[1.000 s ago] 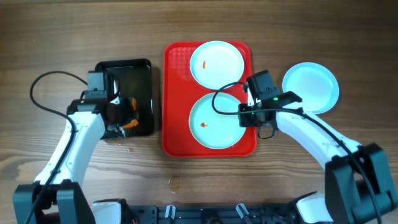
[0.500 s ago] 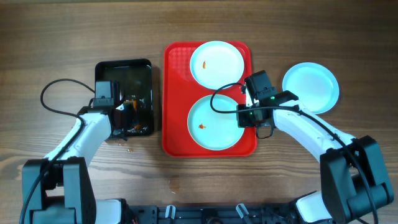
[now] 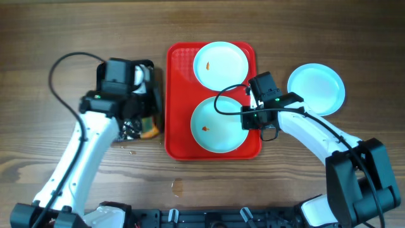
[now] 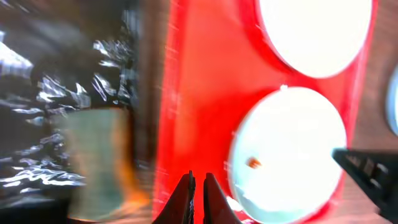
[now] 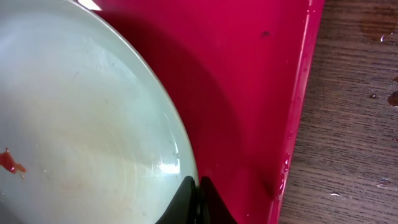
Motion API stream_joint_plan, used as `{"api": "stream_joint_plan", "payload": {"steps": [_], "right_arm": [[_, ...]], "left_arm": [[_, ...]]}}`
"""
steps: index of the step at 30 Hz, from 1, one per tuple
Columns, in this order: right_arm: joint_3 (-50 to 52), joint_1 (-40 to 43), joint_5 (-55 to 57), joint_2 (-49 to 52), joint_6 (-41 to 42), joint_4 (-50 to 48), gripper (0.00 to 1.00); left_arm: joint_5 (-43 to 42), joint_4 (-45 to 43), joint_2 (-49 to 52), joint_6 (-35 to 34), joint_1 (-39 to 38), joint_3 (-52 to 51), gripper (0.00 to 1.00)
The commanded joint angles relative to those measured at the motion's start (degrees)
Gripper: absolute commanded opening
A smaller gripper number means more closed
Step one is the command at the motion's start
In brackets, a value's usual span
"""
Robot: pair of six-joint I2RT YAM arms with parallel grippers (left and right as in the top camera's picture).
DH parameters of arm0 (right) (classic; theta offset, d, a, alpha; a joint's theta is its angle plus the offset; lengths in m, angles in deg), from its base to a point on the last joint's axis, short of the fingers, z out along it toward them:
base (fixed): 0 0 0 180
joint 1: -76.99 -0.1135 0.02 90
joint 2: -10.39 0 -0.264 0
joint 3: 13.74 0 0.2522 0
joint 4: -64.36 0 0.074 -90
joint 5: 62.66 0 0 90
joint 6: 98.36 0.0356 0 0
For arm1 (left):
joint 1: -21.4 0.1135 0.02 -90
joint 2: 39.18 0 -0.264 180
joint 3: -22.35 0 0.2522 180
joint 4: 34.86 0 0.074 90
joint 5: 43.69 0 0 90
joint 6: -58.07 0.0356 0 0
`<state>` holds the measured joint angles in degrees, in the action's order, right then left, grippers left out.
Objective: Clean dirty plates on tray and stack at the side
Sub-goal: 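Dip the sponge in the black tray water with the left gripper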
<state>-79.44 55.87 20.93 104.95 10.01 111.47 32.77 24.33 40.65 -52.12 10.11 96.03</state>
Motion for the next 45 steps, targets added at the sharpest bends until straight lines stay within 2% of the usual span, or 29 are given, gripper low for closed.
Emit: {"api": "stream_joint_plan", "payload": {"steps": [1,3,6,8,11,13,14,15,17,18,21,24,34,37,38,39,40,41,45], "right_arm": [[-0.96,-0.26,-0.66,0.72,1.31,-0.15,0.04],[-0.96,-0.26,-0.63,0.72,1.27,-0.15,0.04],[-0.96,-0.26,-0.68,0.72,1.29,-0.09,0.04],[-0.96,-0.26,-0.68,0.72,1.29,-0.04,0.05],[-0.96,-0.26,-0.68,0.72,1.11,0.35,0.14],[-0.96,-0.26,-0.68,0.72,1.11,0.46,0.18],[-0.96,-0.26,-0.68,0.72,1.11,0.44,0.28],[-0.96,-0.26,-0.63,0.72,1.05,0.42,0.33],[-0.96,-0.26,-0.61,0.72,0.31,0.28,0.37],[-0.96,-0.26,-0.61,0.72,-0.15,0.13,0.39],[-0.96,-0.26,-0.63,0.72,-0.70,-0.09,0.40],[-0.94,-0.26,-0.63,0.72,-1.77,0.04,0.35],[-0.94,-0.24,-0.66,0.72,-1.73,0.13,0.34],[-0.94,-0.26,-0.66,0.72,-1.70,0.15,0.34],[-0.94,-0.24,-0.68,0.72,-1.68,0.15,0.34],[-0.94,-0.26,-0.68,0.72,-1.68,0.15,0.34],[-0.94,-0.26,-0.66,0.72,-1.70,0.15,0.34],[-0.94,-0.26,-0.68,0.72,-1.70,0.15,0.34],[-0.94,-0.26,-0.68,0.72,-1.70,0.15,0.34]], "left_arm": [[-2.93,-2.25,1.97,-10.21,-9.77,-0.02,0.04],[-1.53,-4.59,3.54,-13.40,-13.84,-0.02,0.04],[6.78,-3.91,5.49,-17.51,-17.42,-0.02,0.04],[12.37,-1.70,5.57,-20.22,-17.29,-0.02,0.04],[14.32,0.15,4.00,-21.27,-14.21,0.00,0.06],[14.29,1.75,2.89,-21.75,-11.26,0.00,0.16],[14.27,2.99,2.40,-21.92,-9.27,0.00,0.21],[14.27,4.52,2.27,-21.90,-7.17,0.00,0.27],[14.38,6.82,2.49,-21.86,-4.55,-0.02,0.38],[14.51,7.72,2.84,-21.84,-3.28,-0.02,0.41],[14.56,8.26,3.56,-20.24,-1.11,-0.35,0.46],[14.69,7.06,3.65,-19.82,-0.46,-1.92,0.49],[14.25,-9.49,5.25,-19.23,-0.46,-15.54,0.49],[14.29,-12.55,7.67,-19.17,-0.46,-17.64,0.47],[14.29,-12.81,8.22,-18.88,-0.46,-17.66,0.41],[14.27,-13.33,8.72,-17.84,-0.46,-17.66,0.31],[14.27,-13.62,8.79,-17.31,-0.46,-17.64,0.15],[14.27,-13.60,8.61,-17.29,-0.46,-17.53,0.04],[14.29,-12.63,6.40,-14.78,-0.46,-16.39,0.04]]}}
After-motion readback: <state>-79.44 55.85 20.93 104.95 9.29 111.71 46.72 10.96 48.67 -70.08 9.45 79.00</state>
